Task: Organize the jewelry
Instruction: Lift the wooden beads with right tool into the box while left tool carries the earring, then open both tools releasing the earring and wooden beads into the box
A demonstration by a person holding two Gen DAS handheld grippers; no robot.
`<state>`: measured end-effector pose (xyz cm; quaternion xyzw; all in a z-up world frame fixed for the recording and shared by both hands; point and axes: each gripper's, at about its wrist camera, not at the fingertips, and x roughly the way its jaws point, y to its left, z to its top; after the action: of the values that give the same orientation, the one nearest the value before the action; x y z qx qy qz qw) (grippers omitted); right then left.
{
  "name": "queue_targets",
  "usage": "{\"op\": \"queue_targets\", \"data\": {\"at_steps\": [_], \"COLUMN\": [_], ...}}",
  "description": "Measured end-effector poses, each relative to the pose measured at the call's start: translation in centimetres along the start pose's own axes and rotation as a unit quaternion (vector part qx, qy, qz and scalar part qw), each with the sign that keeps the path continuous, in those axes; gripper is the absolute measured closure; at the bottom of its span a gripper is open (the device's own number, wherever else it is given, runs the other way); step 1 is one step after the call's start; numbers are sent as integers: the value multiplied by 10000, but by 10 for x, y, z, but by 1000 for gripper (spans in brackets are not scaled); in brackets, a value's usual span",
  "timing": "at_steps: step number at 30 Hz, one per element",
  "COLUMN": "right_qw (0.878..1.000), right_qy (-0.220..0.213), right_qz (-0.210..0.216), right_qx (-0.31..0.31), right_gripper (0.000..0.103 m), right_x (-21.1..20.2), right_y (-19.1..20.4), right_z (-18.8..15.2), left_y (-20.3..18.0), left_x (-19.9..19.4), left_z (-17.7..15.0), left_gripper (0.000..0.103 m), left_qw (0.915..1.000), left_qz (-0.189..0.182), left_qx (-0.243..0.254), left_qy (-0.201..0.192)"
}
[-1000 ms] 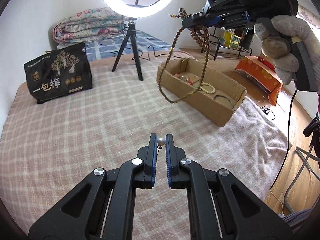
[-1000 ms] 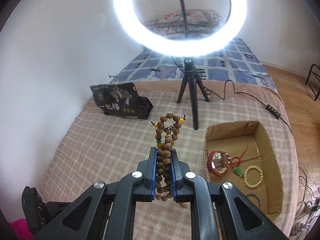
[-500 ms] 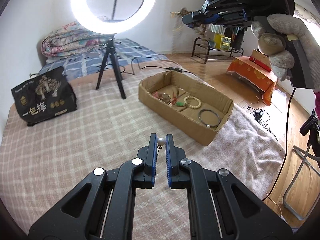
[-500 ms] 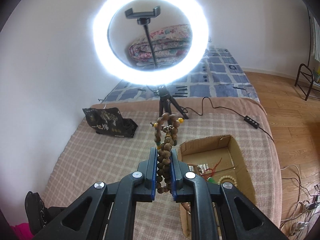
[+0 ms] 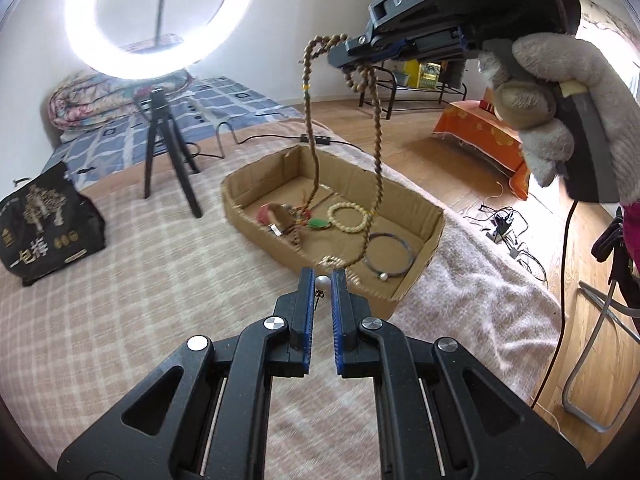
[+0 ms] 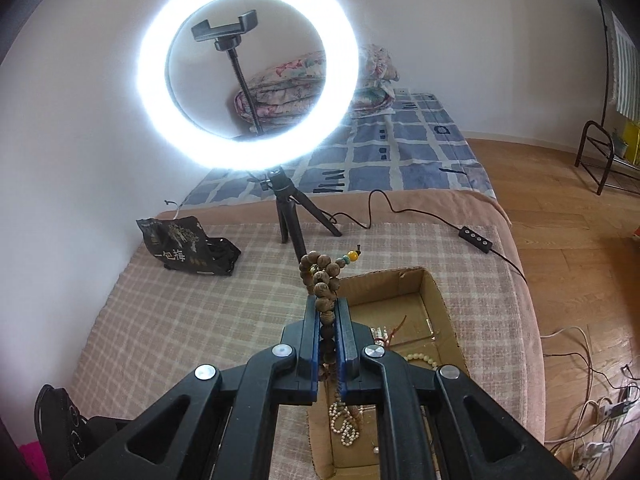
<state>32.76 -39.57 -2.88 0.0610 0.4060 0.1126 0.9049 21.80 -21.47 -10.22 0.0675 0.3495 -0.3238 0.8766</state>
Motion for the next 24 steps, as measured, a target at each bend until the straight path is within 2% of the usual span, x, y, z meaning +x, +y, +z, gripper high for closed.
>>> {"op": "queue_targets", "data": {"at_steps": [12,20,24], "right_qw": [9989,9981,9979], "right_qy": [277,441,483], "right_qz": [-116,-38,-96], "right_qx": [367,439,416], "right_gripper": [99,98,90], "right_x": [32,49,53], "right_y": [-56,-66,-67], "right_z": [-19,-31,-32], "left_y": [-15,-27,-32], "left_x": [52,70,74], "left_z": [26,30,32], "left_gripper": [97,97,97], "left_qw": [9996,9995,9997], "left_qz": [-203,-214,-117], "left_qx": [-118,-54,9], "left_qy": [151,244,204]}}
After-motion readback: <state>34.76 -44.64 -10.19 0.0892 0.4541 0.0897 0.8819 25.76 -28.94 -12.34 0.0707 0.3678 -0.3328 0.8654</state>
